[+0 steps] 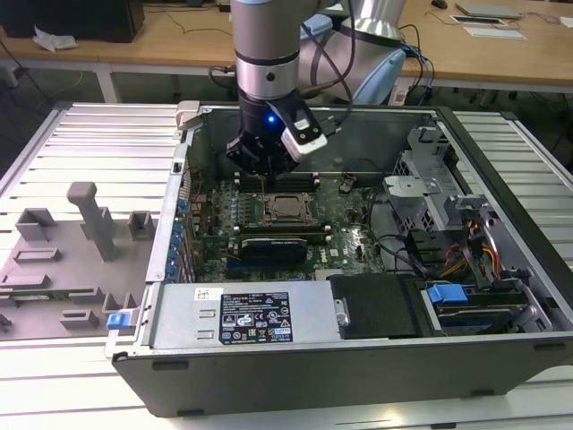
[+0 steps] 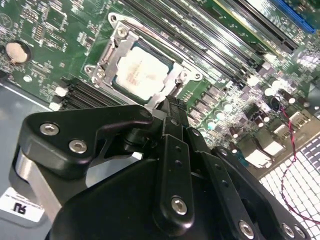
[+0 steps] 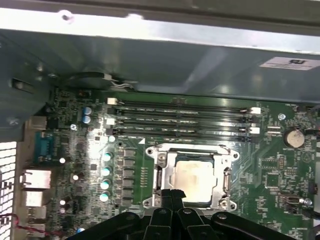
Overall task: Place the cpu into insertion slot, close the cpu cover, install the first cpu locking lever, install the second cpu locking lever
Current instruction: 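Install the first cpu locking lever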
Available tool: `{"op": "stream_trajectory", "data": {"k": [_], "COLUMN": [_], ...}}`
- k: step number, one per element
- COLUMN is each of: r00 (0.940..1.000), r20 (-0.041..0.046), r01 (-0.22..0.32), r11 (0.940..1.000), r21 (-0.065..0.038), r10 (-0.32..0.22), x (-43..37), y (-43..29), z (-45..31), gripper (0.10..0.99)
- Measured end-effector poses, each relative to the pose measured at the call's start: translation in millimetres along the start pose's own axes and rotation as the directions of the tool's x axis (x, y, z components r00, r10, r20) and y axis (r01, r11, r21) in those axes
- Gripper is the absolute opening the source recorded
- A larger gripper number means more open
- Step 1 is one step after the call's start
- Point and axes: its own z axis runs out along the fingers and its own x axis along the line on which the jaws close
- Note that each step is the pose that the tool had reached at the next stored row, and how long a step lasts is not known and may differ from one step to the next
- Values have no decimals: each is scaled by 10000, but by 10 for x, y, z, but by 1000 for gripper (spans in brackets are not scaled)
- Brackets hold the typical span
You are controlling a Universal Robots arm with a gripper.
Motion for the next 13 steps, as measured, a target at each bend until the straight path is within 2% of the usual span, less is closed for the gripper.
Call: {"op": "stream_trajectory", "data": {"k": [6, 10, 13], "r00": [10000, 10000, 10000], "r20": [0, 0, 19], "r01": [-1, -2, -6], "r11": [10000, 10000, 9999], "r21": [0, -1, -125], "r10": [1, 2, 7], "x": [86, 209, 240], "y": [7, 15, 17], "z": [-5, -11, -13], "gripper": [106, 106, 106]}}
